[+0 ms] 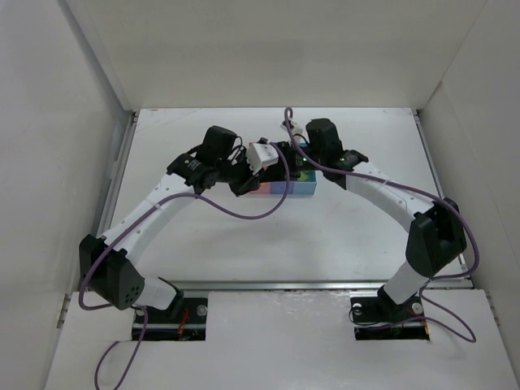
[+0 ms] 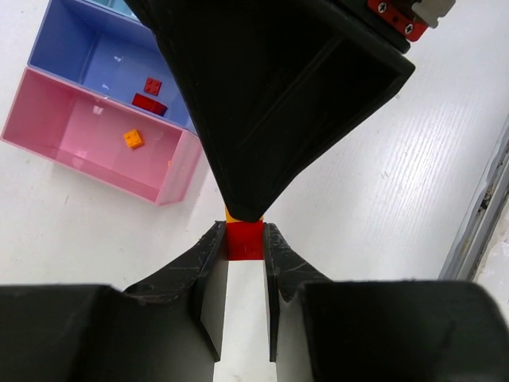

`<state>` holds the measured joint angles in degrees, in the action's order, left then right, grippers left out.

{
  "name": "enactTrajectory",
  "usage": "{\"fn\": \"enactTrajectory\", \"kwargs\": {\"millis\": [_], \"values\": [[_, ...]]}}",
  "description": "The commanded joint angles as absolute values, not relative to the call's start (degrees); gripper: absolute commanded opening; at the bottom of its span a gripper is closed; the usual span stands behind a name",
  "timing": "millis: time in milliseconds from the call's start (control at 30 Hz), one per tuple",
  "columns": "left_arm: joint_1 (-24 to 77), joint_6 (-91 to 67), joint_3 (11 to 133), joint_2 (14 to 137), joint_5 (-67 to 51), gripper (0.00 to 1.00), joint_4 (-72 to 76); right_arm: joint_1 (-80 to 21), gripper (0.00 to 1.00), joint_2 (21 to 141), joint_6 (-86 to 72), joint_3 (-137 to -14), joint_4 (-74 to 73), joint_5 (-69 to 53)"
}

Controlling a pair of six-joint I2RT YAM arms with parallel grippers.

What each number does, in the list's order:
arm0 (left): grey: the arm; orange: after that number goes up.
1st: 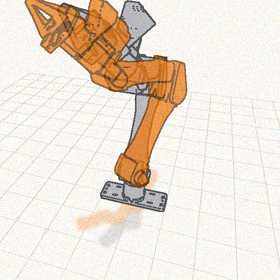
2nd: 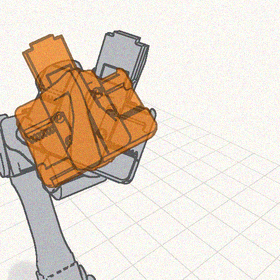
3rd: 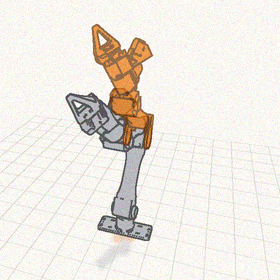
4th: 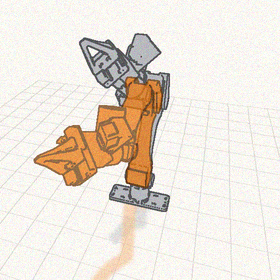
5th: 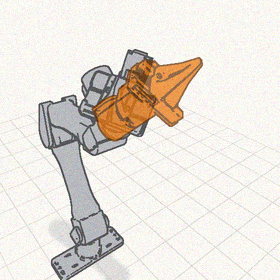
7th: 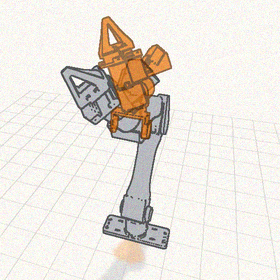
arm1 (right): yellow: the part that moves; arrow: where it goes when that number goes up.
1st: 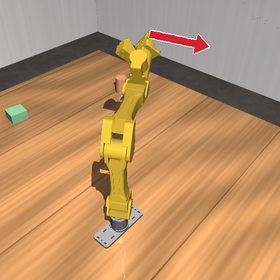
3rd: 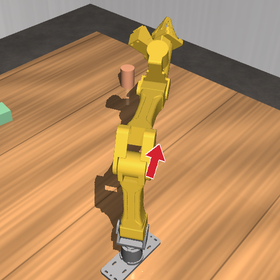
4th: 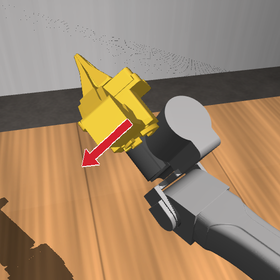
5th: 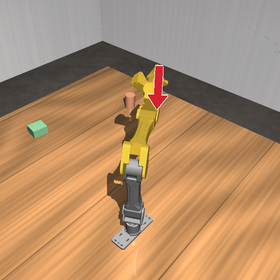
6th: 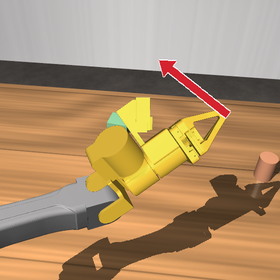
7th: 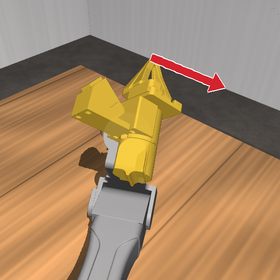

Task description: Sort the legos into containers by color

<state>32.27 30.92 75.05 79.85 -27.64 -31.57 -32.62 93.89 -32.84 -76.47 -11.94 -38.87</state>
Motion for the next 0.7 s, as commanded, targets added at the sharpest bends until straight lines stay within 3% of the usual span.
{"fn": "enactTrajectory", "kwargs": {"millis": [0, 267, 500, 667], "values": [[32.5, 30.1, 75.5, 79.2, -27.6, 0.0, -30.0, -31.6, 0.0, 93.5, -32.7, -78.5, -9.9, -40.6], [31.4, 30.7, 67.7, 77.4, -26.5, 0.0, -31.0, -22.1, 0.0, 87.7, -33.5, -71.6, -9.9, -36.0], [30.2, 30.7, 64.2, 76.9, -26.5, 0.0, -30.0, -20.9, 0.0, 87.3, -32.9, -71.1, -10.5, -34.0], [28.3, 28.8, 64.2, 76.9, -26.5, 0.0, -29.4, -25.5, 0.0, 96.0, -28.9, -82.8, -16.9, -23.8]]}}
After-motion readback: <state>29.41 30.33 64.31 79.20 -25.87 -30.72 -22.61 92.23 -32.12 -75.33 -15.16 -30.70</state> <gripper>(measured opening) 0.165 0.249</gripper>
